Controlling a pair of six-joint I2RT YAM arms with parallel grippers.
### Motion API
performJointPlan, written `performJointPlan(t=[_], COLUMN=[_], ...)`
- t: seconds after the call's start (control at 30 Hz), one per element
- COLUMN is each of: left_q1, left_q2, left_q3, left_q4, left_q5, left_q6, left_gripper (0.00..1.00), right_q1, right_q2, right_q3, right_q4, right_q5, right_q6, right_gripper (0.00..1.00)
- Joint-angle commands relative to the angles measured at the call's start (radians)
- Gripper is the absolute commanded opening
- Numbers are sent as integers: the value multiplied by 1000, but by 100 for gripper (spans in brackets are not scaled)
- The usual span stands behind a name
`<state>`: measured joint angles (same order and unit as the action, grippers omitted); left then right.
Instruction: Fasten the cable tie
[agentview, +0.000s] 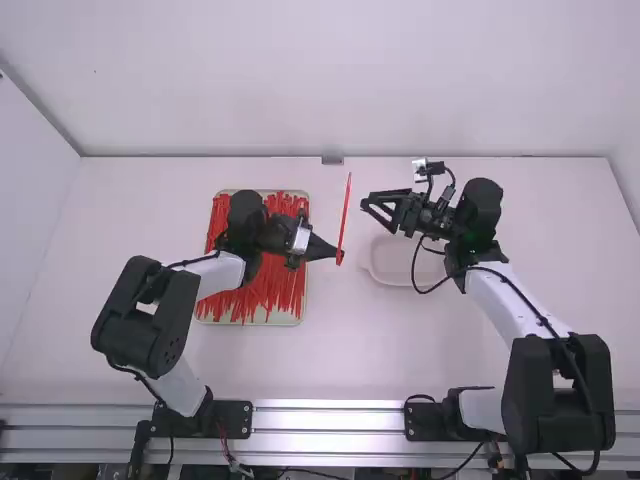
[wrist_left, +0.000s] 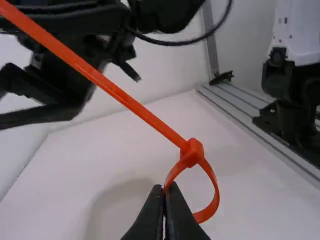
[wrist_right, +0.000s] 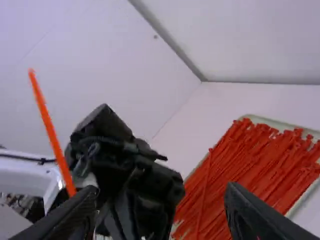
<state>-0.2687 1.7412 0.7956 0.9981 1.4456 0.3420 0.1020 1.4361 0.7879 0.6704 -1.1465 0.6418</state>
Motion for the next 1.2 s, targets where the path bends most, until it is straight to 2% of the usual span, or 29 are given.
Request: performJointPlan(t=[0.0,0.1,0.2,0.37,0.6,0.83,1.0,1.07,1.1,1.17], left_q1=[-6,-6,-6,-6,-6,-6,-7,-7,-7,-7], left_q2=[3,3,3,3,3,3,3,3,3,3], left_q3=[-3,-2,-1,-1,-1,-1,-2,-2,-2,-2], left_q4=[45,129,198,283,294,270,270,270,270,270], left_q5=[-53,-54,-130,-157,-206,-205,-163,-151,-148,-148], left_q6=[-168,-242,-343,-404,-436,-440,-439,-439,-440,-440], left_gripper=[2,2,2,2,2,2,2,2,2,2], right_q1=[34,56,69,77,116,141,143,151,157,162], right_q2=[-17,-17,-17,-17,-17,-17,-17,-17,-17,-17], right_q3=[24,24,24,24,24,24,24,24,24,24], right_q4=[2,2,3,2,11,33,32,32,32,32], right_q5=[-58,-58,-58,-59,-65,-62,-61,-61,-61,-49], right_q6=[-71,-74,-74,-64,-66,-63,-64,-63,-64,-63], right_gripper=[69,70,70,68,46,40,25,22,18,1])
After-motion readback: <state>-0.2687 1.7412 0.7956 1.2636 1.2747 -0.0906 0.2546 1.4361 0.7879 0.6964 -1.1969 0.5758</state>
